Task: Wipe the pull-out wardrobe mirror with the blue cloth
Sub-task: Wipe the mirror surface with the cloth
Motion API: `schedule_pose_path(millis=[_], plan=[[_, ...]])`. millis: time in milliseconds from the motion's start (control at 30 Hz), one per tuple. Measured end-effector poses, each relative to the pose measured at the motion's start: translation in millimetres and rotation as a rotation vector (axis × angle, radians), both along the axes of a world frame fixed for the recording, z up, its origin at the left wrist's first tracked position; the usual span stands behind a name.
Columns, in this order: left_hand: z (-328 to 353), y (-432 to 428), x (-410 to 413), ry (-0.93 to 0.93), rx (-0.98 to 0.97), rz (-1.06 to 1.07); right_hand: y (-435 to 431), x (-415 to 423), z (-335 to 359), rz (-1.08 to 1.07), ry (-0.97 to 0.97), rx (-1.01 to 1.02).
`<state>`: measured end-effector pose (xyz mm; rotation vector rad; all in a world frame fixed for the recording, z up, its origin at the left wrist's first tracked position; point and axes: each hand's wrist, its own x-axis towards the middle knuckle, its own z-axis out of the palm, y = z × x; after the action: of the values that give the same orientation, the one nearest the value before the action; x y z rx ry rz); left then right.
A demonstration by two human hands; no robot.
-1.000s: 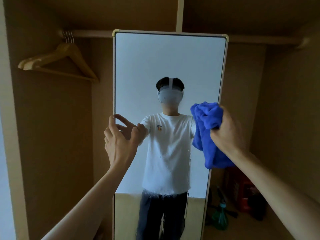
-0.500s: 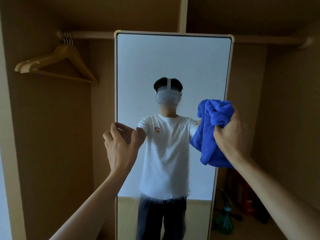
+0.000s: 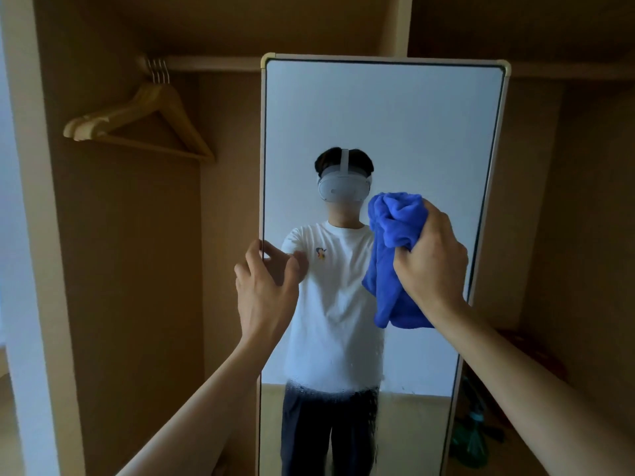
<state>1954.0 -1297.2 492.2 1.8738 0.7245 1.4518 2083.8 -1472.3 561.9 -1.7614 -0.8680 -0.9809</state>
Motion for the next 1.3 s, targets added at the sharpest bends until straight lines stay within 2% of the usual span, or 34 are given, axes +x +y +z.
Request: schedule_pose_path(millis=[167,400,533,867,1067,1300], plan=[[0.4,5.2,-6.2,0.011,-0.024,-0.064,32.6,-25.4,-0.2,-0.068,0.018,-0.098],[-1.6,18.0,-15.0,0.039,-0.054,-0.183,67.3,-59.5,-3.6,-0.059,-0.08,-0.109],[-2.8,24.4,-20.3,0.039,-0.08,-0.262,81.6,-75.8,-3.7,-0.145,-0.21,-0.146],[-4.2,34.3,-28.2,0.021,-0.087,-0.381,124.7,-87.8,-9.5,0.057,-0.15,-0.228],[-4.6,41.4,-33.3,-0.006,-0.116,-0.481,121.0,-90.1,-0.9,0.14,-0.151,-0.358],[-20.1,48.2,-43.4,0.003,-0.12,-0.579,98.2,-85.0,25.1,0.014,-0.414,-0.614]])
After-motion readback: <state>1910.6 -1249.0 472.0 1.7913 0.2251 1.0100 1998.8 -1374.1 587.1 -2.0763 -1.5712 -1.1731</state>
